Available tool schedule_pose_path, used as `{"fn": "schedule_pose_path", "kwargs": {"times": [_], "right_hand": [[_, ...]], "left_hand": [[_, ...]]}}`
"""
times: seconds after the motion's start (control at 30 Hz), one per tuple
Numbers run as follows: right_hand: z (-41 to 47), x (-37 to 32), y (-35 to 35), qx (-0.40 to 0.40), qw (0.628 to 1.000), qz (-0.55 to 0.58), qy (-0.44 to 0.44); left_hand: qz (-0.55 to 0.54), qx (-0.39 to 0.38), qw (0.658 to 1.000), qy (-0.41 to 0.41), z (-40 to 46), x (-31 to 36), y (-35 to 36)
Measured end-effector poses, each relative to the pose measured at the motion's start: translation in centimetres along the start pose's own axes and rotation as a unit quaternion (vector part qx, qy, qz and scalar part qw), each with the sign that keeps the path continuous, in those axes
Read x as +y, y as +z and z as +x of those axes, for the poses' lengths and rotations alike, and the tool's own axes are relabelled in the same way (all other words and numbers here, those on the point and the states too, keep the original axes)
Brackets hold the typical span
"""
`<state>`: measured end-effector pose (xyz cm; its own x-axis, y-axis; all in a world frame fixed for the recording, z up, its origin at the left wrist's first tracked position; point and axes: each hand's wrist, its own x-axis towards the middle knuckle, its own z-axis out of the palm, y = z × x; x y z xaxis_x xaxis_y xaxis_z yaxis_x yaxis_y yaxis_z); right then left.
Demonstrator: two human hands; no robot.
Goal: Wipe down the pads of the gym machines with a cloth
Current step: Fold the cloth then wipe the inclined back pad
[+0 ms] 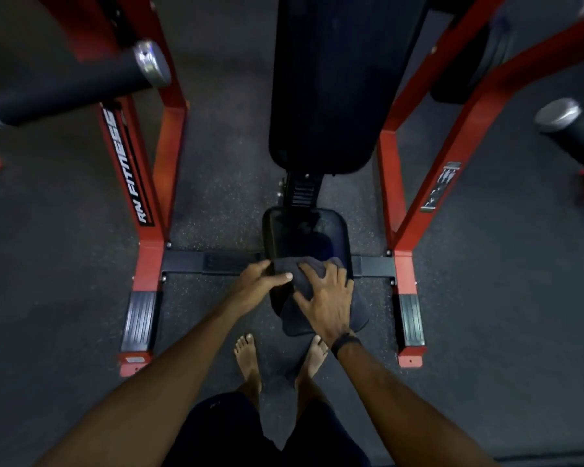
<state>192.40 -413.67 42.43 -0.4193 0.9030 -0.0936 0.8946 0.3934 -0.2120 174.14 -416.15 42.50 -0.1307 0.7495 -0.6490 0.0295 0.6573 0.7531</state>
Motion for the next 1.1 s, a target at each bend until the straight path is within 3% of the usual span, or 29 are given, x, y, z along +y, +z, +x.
{"fn": "schedule_pose_path", "kwargs": {"times": [0.17, 0.3, 0.5, 0.7, 0.87, 1.1], "right_hand": [[0.1, 2.1, -4.6, 0.065, 0.997, 0.026, 0.033], [-0.9, 4.4, -7.8, 0.129, 0.987, 0.073, 0.064], [-5.2, 10.5, -12.6, 0.243, 0.943, 0.175, 0.143], [-11.8, 18.8, -18.3, 0.246, 0.923, 0.227, 0.193], [-18.9, 27.2, -22.5, 0.241, 0.929, 0.166, 0.227], [-30.4, 42.1, -27.0, 0.208, 0.941, -0.009, 0.268]], "left_hand": [[0.011, -0.033, 0.998, 0.054, -0.4, 6.7, 2.6], [0.070, -0.067, 0.983, 0.156, -1.2, 11.9, 6.5], [0.195, -0.143, 0.931, 0.274, -3.2, 17.9, 15.6], [0.214, -0.217, 0.867, 0.395, -7.0, 22.1, 25.6], [0.204, -0.270, 0.832, 0.440, -9.2, 24.4, 34.6], [0.228, -0.298, 0.778, 0.505, -13.1, 27.2, 49.7]]}}
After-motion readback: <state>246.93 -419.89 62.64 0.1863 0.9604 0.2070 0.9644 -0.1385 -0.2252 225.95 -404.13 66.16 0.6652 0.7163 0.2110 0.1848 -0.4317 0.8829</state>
